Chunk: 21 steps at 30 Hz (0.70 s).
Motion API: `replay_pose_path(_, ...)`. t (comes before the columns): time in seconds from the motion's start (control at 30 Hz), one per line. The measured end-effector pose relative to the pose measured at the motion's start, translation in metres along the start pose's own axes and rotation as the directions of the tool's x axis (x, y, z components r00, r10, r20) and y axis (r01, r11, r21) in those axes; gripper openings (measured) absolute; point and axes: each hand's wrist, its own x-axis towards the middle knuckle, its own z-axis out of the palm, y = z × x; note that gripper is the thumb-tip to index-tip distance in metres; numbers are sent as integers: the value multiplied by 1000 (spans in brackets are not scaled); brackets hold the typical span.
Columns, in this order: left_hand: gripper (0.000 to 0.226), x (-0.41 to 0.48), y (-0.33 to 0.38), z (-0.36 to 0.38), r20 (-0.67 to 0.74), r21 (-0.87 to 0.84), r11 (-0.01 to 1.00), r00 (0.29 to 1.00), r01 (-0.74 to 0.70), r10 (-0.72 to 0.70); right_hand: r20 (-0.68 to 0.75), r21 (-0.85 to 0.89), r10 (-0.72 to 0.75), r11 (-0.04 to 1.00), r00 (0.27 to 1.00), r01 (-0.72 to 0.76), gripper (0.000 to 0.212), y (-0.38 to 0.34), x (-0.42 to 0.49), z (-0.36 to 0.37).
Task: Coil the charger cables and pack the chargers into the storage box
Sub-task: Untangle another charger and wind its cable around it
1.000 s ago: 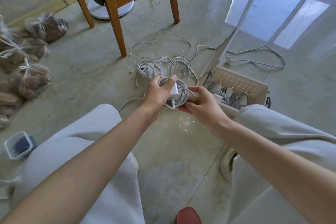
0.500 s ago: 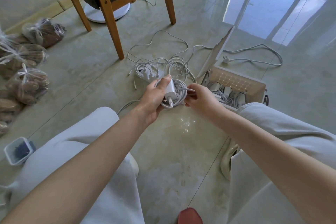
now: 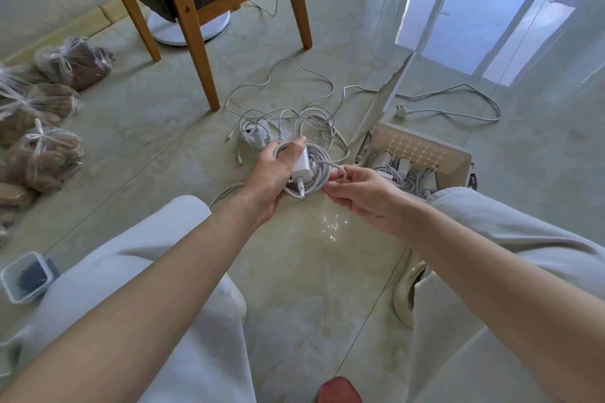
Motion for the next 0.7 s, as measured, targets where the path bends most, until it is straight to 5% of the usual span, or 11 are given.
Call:
replay_pose_path(0.13, 16, -6, -8, 9, -18, 12, 1000, 1000, -7, 8, -176, -267, -89, 963, 980, 40, 17, 6, 2, 0)
replay_pose_path(0.23, 16, -3, -8, 7, -70, 17, 1000, 997, -16, 18, -229, -692, -444, 700, 866, 176, 11, 9, 4, 0)
replay_pose_path(0.3, 17, 0, -6, 3, -124, 34, 999, 992, -27, 31, -176, -760, -504, 615, 846, 208, 14, 10, 4, 6)
replay_pose_path(0.37, 18, 2, -7, 1, -152, 47, 999, 988, -18, 25, -190, -597, -385, 776, 903, 205, 22, 11, 0, 12)
replay_pose_path(0.47, 20, 0, -8, 5, -113, 33, 999, 993, 26, -22, -210, -75, -131, 990, 969, 117, 29, 5, -7, 19)
replay_pose_path(0.6, 17, -1, -7, 7, -97, 25, 999, 995, 33, -30, -135, 271, 105, 960, 985, -66, 29, -1, -6, 12)
replay_pose_path(0.7, 16, 0, -8, 8, -124, 12, 1000, 992, 17, -16, -149, 242, 177, 960, 973, -138, 29, 1, -6, 8)
